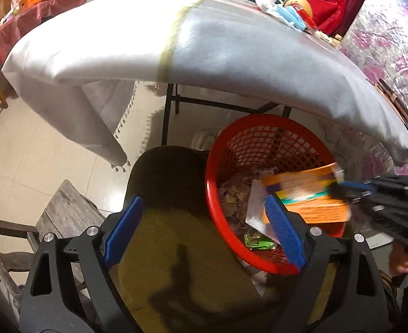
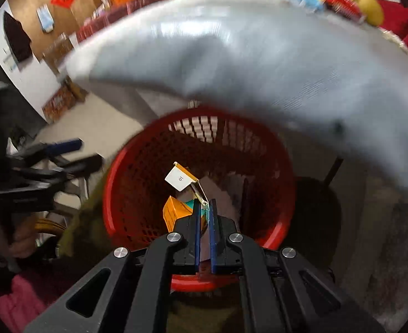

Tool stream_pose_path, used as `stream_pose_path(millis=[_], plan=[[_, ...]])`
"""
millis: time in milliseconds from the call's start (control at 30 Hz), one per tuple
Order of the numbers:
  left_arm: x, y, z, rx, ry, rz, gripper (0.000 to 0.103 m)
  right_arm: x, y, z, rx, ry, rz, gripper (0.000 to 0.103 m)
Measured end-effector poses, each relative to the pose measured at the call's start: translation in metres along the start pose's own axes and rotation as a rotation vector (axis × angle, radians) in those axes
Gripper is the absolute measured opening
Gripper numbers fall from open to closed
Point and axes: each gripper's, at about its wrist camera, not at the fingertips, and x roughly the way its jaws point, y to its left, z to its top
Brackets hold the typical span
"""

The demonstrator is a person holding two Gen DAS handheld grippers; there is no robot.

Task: Collect trash
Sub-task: 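Carry the tissue and box over the red basket and open both grippers, then raise both grippers from the basket back toward the table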

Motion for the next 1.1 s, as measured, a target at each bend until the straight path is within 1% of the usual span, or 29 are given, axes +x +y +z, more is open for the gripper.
stream_pose_path(millis=[33,133,200,267,333,400,500,567,667,900,1100], plan=[[0.001,0.002,0.0,-0.005,0.002,-0.003,0.087,0.011,0.002,0.003,-0.005,0.032,-0.005,0.009],[0.001,0.004,-0.001,-0.009,0.002,0.001,0.088,0.03,0.011,0.002,-0.037,0.086,-0.043,0.022],[0.001,0.004,-0.001,-0.008,-0.001,0.006,0.089,0.033,0.014,0.001,-0.057,0.096,-0.052,0.023],[0.001,0.004,-0.001,-0.007,0.0,0.005,0.09,0.032,0.017,0.0,-0.067,0.101,-0.06,0.028],[0.002,0.003,-0.001,-0.005,0.003,0.003,0.09,0.032,0.018,-0.001,-0.066,0.107,-0.065,0.031],[0.002,0.003,-0.002,-0.004,0.005,0.002,0.09,0.029,0.019,-0.002,-0.064,0.108,-0.067,0.031],[0.001,0.003,-0.001,-0.005,0.002,0.003,0.09,0.018,0.013,-0.005,-0.066,0.097,-0.066,0.033],[0.0,0.003,-0.002,-0.007,0.0,0.003,0.09,0.011,0.013,-0.007,-0.07,0.083,-0.071,0.04],[-0.002,0.002,-0.002,-0.007,-0.004,0.002,0.091,-0.003,0.016,-0.006,-0.076,0.058,-0.075,0.043],[-0.012,-0.004,-0.003,0.003,-0.023,0.003,0.091,-0.034,0.02,-0.01,-0.08,0.003,-0.08,0.044],[-0.025,-0.013,-0.002,0.036,-0.058,0.026,0.091,-0.059,0.02,-0.015,-0.07,-0.053,-0.063,0.048]])
